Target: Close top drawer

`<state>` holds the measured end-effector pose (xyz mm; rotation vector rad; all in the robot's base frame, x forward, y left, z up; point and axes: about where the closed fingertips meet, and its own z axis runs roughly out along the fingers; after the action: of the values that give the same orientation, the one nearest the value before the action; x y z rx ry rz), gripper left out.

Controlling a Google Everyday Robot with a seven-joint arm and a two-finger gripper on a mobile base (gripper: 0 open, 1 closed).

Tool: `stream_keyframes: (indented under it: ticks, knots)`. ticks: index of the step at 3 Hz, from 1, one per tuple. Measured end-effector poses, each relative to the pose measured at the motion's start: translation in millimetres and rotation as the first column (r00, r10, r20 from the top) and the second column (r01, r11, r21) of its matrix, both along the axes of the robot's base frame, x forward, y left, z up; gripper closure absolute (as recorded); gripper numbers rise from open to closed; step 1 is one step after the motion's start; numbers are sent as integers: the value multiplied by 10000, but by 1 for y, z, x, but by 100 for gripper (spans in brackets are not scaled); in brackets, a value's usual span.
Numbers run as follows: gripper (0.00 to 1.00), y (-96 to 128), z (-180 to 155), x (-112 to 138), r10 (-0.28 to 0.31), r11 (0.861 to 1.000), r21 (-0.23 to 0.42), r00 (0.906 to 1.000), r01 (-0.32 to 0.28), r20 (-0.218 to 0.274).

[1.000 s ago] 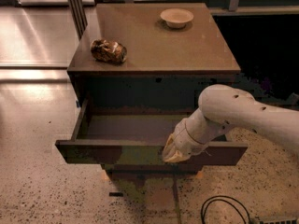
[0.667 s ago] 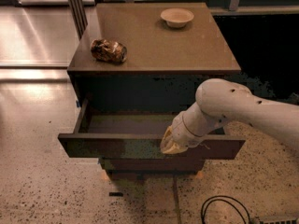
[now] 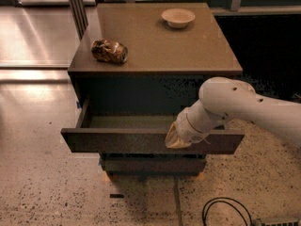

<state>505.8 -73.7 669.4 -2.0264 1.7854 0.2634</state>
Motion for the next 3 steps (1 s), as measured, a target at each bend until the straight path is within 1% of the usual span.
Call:
stream_keyframes:
  ticks: [1, 2, 3]
  knots:
    - [100, -19, 12, 11, -573, 9983, -101, 9970, 579, 527]
    - [100, -18, 11, 11, -547, 9984, -95, 9973, 552, 491]
    - [100, -11, 0, 10, -337, 9994, -69, 9992, 339, 193]
